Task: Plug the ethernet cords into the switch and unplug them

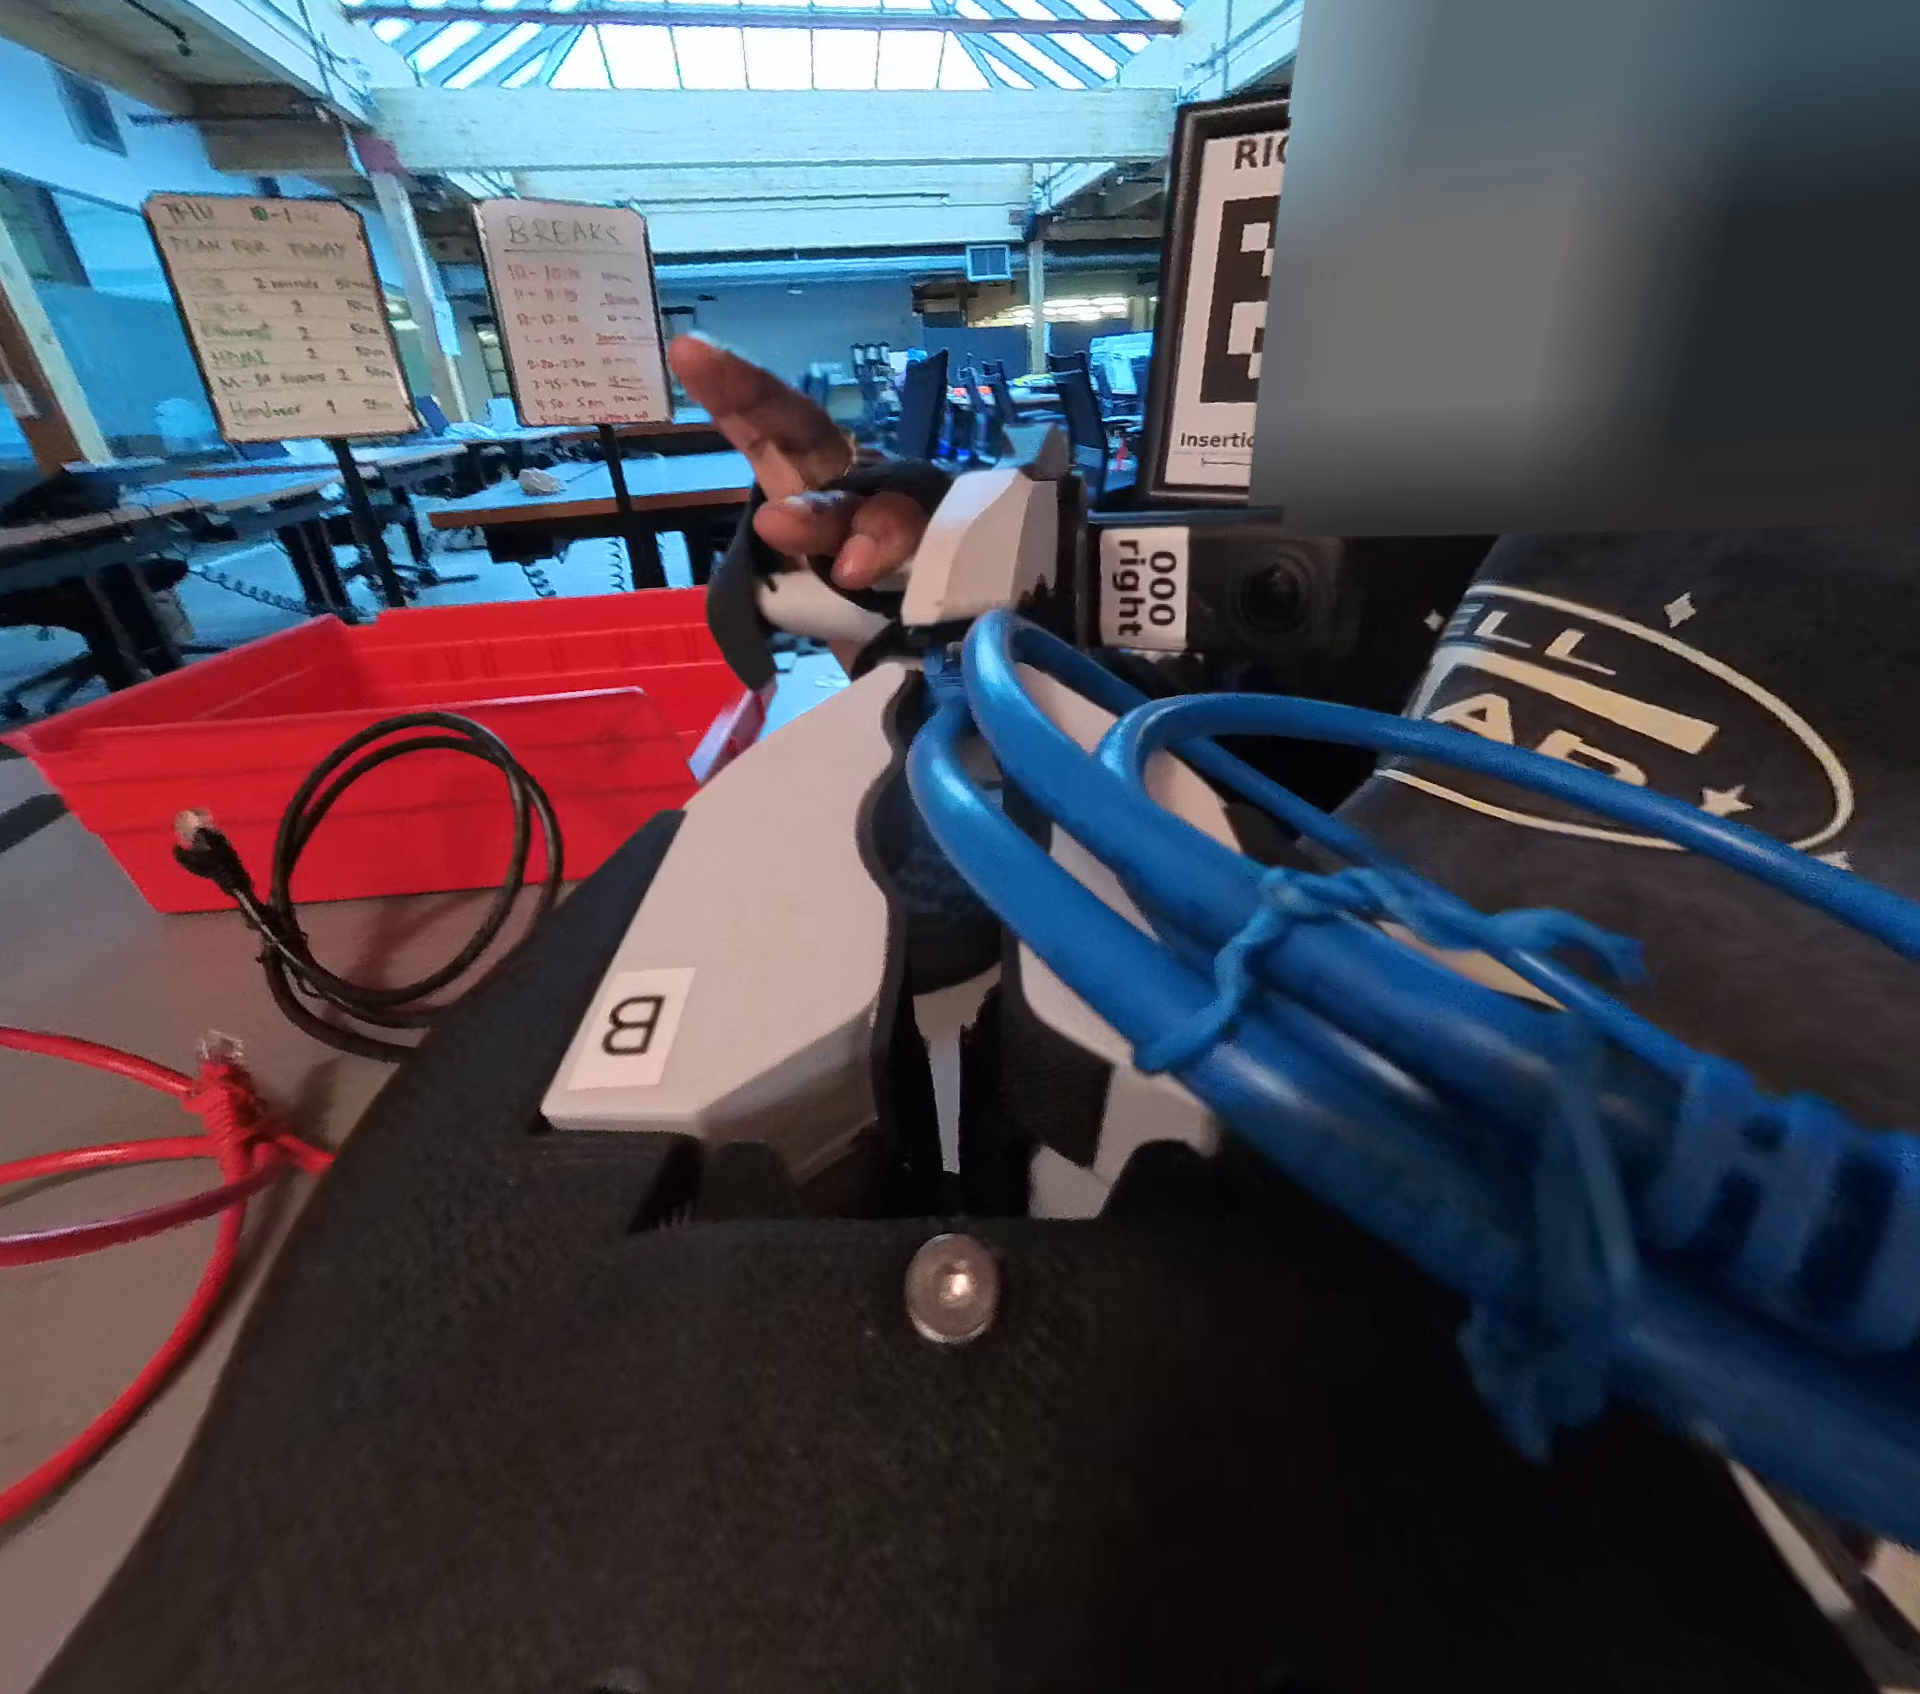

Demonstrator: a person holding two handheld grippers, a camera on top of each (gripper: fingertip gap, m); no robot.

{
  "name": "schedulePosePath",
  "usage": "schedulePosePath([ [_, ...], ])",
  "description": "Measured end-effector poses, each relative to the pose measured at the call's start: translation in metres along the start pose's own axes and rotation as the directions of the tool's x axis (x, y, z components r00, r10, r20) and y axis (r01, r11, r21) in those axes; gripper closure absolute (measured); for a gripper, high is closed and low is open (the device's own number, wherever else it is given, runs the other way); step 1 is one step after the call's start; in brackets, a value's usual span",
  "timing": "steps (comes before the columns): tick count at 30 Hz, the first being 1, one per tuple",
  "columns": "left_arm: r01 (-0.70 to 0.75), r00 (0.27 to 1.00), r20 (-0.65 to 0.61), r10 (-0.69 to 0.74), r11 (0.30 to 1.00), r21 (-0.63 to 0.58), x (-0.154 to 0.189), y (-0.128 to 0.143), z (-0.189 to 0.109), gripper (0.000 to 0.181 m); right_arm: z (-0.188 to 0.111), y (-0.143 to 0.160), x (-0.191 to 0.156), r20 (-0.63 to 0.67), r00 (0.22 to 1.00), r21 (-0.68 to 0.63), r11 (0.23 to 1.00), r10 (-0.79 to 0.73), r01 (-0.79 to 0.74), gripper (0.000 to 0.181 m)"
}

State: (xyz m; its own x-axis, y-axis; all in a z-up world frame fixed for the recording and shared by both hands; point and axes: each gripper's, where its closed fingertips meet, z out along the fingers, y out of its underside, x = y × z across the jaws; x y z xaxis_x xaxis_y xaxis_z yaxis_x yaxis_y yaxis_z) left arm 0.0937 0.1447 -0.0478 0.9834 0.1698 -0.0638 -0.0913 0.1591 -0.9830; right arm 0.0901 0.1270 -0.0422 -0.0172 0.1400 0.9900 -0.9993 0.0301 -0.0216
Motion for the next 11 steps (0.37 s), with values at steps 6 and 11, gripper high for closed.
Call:
schedulePosePath([
  [6,-0.123,0.982,0.184,0.041,0.880,0.459,-0.021,-0.075,-0.057,0.170,-0.016,0.046,0.039,-0.078,0.846,-0.007,0.848,0.527,-0.529,0.148],
  [11,-0.014,0.988,0.124,-0.098,0.727,0.687,-0.033,-0.102,-0.103,0.169,-0.024,0.097,-0.002,0.029,0.378,-0.248,0.373,0.925,-0.894,0.120],
])
